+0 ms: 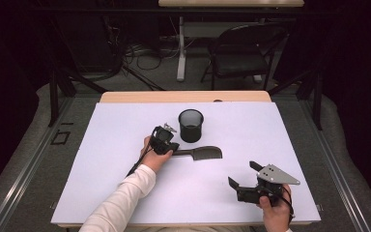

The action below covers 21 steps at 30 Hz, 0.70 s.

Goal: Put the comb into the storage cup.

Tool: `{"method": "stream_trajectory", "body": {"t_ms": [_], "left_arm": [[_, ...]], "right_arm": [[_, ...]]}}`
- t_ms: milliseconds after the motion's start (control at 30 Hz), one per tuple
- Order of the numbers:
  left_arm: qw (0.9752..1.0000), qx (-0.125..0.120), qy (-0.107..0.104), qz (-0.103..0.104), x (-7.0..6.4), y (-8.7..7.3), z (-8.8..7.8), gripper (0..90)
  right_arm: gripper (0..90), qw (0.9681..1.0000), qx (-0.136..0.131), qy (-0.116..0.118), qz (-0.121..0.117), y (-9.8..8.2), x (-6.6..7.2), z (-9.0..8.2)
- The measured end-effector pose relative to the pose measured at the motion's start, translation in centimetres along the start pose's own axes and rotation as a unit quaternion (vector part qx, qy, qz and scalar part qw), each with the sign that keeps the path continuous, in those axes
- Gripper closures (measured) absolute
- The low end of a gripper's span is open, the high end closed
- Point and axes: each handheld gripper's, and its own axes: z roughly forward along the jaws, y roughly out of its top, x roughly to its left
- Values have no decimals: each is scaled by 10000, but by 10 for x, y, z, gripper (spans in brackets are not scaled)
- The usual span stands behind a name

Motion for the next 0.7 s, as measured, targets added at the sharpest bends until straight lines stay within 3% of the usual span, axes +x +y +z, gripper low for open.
{"method": "stream_trajectory", "body": {"t_ms": [700], "left_arm": [[9999, 79, -36, 75, -1, -6, -7, 900]], "right_arm": [[74, 10000, 9, 11, 32, 0, 0, 1]]}}
